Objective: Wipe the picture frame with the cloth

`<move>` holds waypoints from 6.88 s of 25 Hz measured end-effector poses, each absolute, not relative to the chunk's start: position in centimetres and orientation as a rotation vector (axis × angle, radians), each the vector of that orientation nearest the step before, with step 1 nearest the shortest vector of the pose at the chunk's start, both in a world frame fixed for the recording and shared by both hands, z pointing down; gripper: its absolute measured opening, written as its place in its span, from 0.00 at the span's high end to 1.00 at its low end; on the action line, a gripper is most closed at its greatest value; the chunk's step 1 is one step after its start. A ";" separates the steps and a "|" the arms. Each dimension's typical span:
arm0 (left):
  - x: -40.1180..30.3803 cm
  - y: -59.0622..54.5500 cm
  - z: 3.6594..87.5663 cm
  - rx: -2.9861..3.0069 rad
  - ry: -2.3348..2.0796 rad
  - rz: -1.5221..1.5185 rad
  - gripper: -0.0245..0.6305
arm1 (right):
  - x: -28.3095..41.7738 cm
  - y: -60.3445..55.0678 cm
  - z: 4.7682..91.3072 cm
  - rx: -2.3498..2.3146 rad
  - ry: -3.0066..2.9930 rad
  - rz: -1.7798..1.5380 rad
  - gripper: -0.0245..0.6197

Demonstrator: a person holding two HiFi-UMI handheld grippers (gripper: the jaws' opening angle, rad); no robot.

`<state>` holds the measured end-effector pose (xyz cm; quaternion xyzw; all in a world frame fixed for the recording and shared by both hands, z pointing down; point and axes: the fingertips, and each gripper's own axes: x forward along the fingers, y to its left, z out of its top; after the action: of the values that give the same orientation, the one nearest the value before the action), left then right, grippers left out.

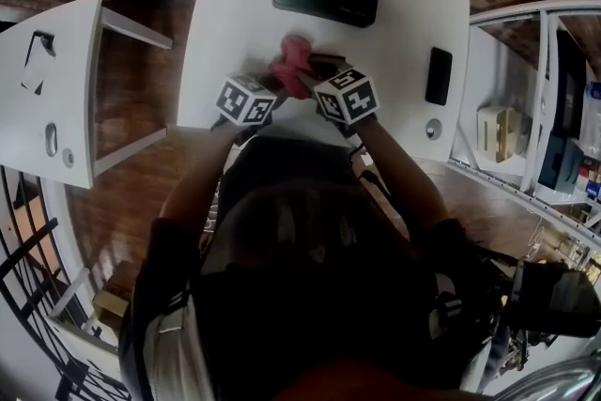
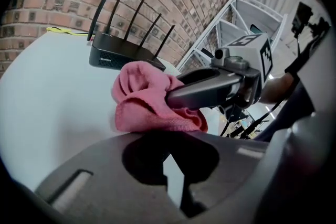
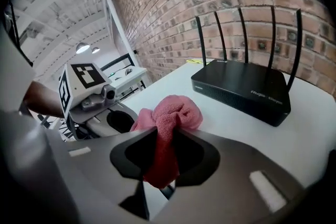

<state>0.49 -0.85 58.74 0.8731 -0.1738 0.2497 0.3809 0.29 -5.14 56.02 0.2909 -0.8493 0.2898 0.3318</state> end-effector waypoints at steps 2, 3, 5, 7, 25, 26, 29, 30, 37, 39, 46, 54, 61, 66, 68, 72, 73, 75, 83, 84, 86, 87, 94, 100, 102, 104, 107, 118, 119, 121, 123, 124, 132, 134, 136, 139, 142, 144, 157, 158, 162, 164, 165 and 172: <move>0.4 -0.7 58.5 2.218 -0.433 0.615 0.96 | 0.2 -5.0 56.7 0.742 -2.194 0.749 0.82; 0.4 -0.5 58.4 2.213 -0.427 0.606 0.96 | 0.2 -4.9 56.9 0.736 -2.185 0.742 0.82; 0.3 -0.4 58.6 2.210 -0.417 0.607 0.96 | 0.0 -4.7 57.2 0.716 -2.173 0.718 0.82; 0.3 -0.2 59.0 2.213 -0.414 0.621 0.96 | -0.4 -4.4 57.5 0.689 -2.166 0.690 0.82; -0.1 0.0 59.6 2.219 -0.368 0.717 0.96 | -2.8 -4.5 58.7 0.578 -2.101 0.679 0.83; -0.1 0.0 59.6 2.217 -0.364 0.717 0.96 | -2.9 -4.6 58.7 0.571 -2.090 0.695 0.83; 0.0 -0.1 59.6 2.214 -0.359 0.724 0.96 | -3.0 -4.6 59.0 0.520 -2.050 0.676 0.83; 0.0 -0.1 59.6 2.212 -0.360 0.729 0.96 | -3.0 -4.6 59.1 0.500 -2.040 0.662 0.83; 0.0 0.0 59.7 2.193 -0.390 0.731 0.96 | -2.8 -4.4 59.5 0.504 -2.033 0.608 0.83; 0.0 -0.1 59.7 2.192 -0.397 0.724 0.96 | -2.9 -4.5 59.5 0.517 -2.038 0.622 0.83; 0.0 -0.2 59.7 2.190 -0.406 0.723 0.96 | -2.5 -4.7 59.4 0.584 -2.040 0.679 0.83; 0.1 -0.3 59.8 2.180 -0.405 0.720 0.96 | -1.9 -4.6 59.8 0.620 -2.035 0.750 0.83; 0.1 -0.4 59.8 2.178 -0.422 0.712 0.96 | -1.2 -4.6 60.0 0.631 -2.032 0.783 0.83; 0.2 -0.4 59.8 2.173 -0.422 0.715 0.96 | -1.0 -4.4 60.0 0.632 -2.038 0.790 0.83; 0.1 -0.4 59.8 2.169 -0.424 0.713 0.96 | -0.7 -4.4 60.0 0.636 -2.033 0.790 0.83; 0.2 -0.4 59.8 2.166 -0.425 0.712 0.96 | -0.3 -4.3 60.0 0.633 -2.037 0.798 0.83; 0.2 -0.4 59.8 2.166 -0.425 0.713 0.96 | -0.2 -4.3 60.0 0.633 -2.038 0.800 0.83; 0.1 -0.4 59.8 2.164 -0.425 0.715 0.96 | -0.1 -4.3 59.9 0.634 -2.039 0.801 0.83; 0.2 -0.5 59.9 2.165 -0.422 0.712 0.96 | 0.8 -4.2 59.9 0.643 -2.037 0.825 0.83; 0.1 -0.5 59.9 2.165 -0.422 0.712 0.96 | 0.9 -4.2 59.9 0.644 -2.034 0.830 0.83; 0.1 -0.4 59.8 2.164 -0.422 0.714 0.96 | 1.0 -4.1 59.9 0.644 -2.033 0.834 0.83; 0.1 -0.4 59.8 2.164 -0.421 0.716 0.96 | 1.1 -4.1 59.9 0.644 -2.034 0.836 0.83; 0.2 -0.4 59.9 2.160 -0.407 0.721 0.96 | 1.7 -4.3 59.8 0.643 -2.034 0.849 0.83; 0.1 -0.4 59.8 2.156 -0.396 0.721 0.96 | 2.3 -4.2 59.7 0.661 -2.035 0.867 0.83; 0.1 -0.4 59.8 2.156 -0.394 0.724 0.96 | 2.6 -4.1 59.8 0.667 -2.032 0.887 0.83; 0.1 -0.4 59.8 2.155 -0.393 0.724 0.96 | 2.9 -4.0 59.9 0.672 -2.030 0.896 0.83; 0.1 -0.4 59.8 2.148 -0.389 0.718 0.96 | 3.5 -4.1 59.7 0.682 -2.028 0.896 0.83; 0.1 -0.4 59.8 2.137 -0.381 0.710 0.96 | 5.8 -4.1 59.9 0.722 -2.014 0.940 0.83; 0.1 -0.4 59.8 2.135 -0.381 0.710 0.96 | 6.0 -4.2 59.8 0.728 -2.015 0.938 0.83; 0.2 -0.4 59.8 2.135 -0.380 0.709 0.96 | 6.5 -4.3 59.7 0.745 -2.014 0.938 0.83; 0.1 -0.4 59.7 2.135 -0.381 0.707 0.96 | 7.0 -4.3 59.8 0.761 -2.012 0.951 0.83; 0.1 -0.4 59.7 2.135 -0.382 0.706 0.96 | 7.1 -4.3 59.9 0.768 -2.014 0.959 0.83; 0.1 -0.4 59.7 2.131 -0.382 0.707 0.96 | 7.5 -4.2 59.8 0.789 -2.024 0.979 0.83; 0.2 -0.4 59.7 2.131 -0.380 0.706 0.96 | 7.6 -4.2 59.7 0.802 -2.028 0.972 0.83; 0.2 -0.4 59.8 2.128 -0.379 0.706 0.96 | 7.7 -4.1 59.7 0.809 -2.028 0.953 0.83; 0.2 -0.4 59.8 2.133 -0.380 0.714 0.96 | 7.8 -4.0 59.6 0.820 -2.031 0.908 0.83; 0.2 -0.4 59.8 2.145 -0.385 0.721 0.96 | 8.2 -3.9 59.3 0.837 -2.032 0.851 0.83; 0.2 -0.4 59.8 2.147 -0.386 0.723 0.96 | 8.4 -4.0 59.1 0.851 -2.034 0.813 0.83; 0.2 -0.4 59.8 2.133 -0.384 0.713 0.96 | 11.3 -4.6 58.2 0.986 -2.042 0.845 0.83; 0.2 -0.4 59.8 2.134 -0.383 0.715 0.96 | 12.2 -4.7 58.3 1.009 -2.015 0.827 0.84; 0.2 -0.3 59.9 2.137 -0.388 0.717 0.96 | 16.7 -4.5 59.0 1.088 -1.899 0.820 0.84; 0.2 -0.2 59.9 2.139 -0.390 0.717 0.96 | 18.1 -4.3 58.7 1.140 -1.895 0.868 0.84; 0.2 -0.2 59.9 2.140 -0.392 0.715 0.96 | 18.5 -4.3 58.3 1.163 -1.899 0.880 0.84; 0.3 -0.4 59.8 2.157 -0.405 0.704 0.96 | 12.8 -6.3 52.6 1.082 -2.118 0.797 0.84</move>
<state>0.33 -0.45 59.83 0.8551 -0.1606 0.2792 0.4063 12.82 -6.29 52.63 0.4098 -0.8024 0.3020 0.3114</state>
